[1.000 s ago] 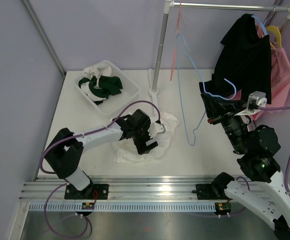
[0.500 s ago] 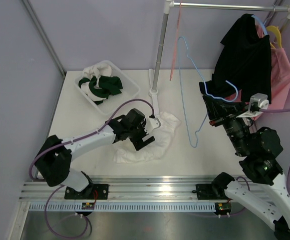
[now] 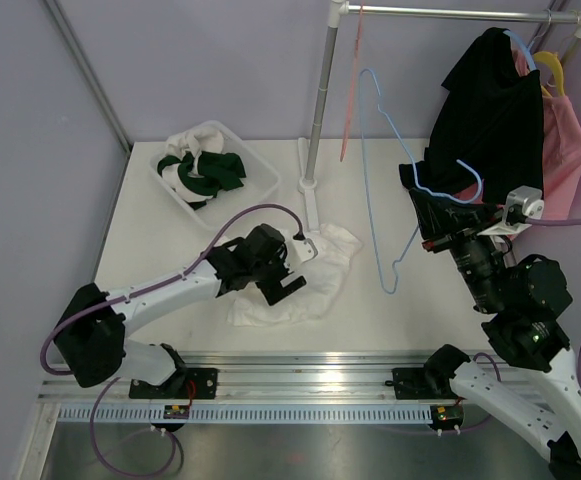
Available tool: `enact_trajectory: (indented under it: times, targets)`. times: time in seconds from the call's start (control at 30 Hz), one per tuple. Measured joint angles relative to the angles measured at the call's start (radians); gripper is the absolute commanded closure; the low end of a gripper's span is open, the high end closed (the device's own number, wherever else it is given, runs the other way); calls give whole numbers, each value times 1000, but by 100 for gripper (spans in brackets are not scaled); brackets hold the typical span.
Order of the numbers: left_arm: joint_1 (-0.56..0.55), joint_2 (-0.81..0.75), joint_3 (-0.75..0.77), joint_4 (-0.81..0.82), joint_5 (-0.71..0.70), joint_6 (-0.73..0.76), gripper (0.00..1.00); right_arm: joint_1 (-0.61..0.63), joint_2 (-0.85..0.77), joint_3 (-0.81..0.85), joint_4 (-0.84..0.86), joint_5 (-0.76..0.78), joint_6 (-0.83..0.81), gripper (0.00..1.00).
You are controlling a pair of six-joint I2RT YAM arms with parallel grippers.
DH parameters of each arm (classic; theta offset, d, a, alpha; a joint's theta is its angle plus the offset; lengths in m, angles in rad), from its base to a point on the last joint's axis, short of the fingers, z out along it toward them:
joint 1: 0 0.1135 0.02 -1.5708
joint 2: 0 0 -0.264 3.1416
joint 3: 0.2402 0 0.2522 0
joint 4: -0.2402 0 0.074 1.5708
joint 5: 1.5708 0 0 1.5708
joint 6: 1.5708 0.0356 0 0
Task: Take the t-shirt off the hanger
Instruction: Place the tshirt into the basket
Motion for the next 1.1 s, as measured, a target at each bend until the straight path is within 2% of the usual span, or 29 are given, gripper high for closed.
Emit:
enact_trajectory:
  times: [0.13,0.3,0.67,0.7,0.83,0.87,0.93,0.97,1.0,1.03,1.1]
  targets:
    - [0,12,-19,-8,0,-1,1,0,14,7,0,0,0,100]
    - [0,113,-19,-8,13,0,1,0,22,7,-7,0,1,100]
    - [0,230,-10,-13,110,20,1,0,24,7,-17,0,0,100]
    - [0,256,1,-16,116,17,4,0,24,7,-18,0,1,100]
    - [-1,304,55,-37,123,13,27,0,23,7,-23,0,1,100]
    - [-1,307,59,-35,122,11,40,0,22,7,-24,0,1,100]
    - [-1,307,59,-30,119,7,59,0,18,7,-27,0,0,100]
    - [-1,307,59,-26,116,10,82,0,13,7,-32,1,1,100]
    - [-1,307,59,-23,113,6,92,0,9,7,-36,3,0,100]
    - [-1,307,59,-21,108,9,99,0,4,7,-39,5,0,100]
    - [-1,306,59,-18,100,8,100,0,-4,7,-44,6,0,100]
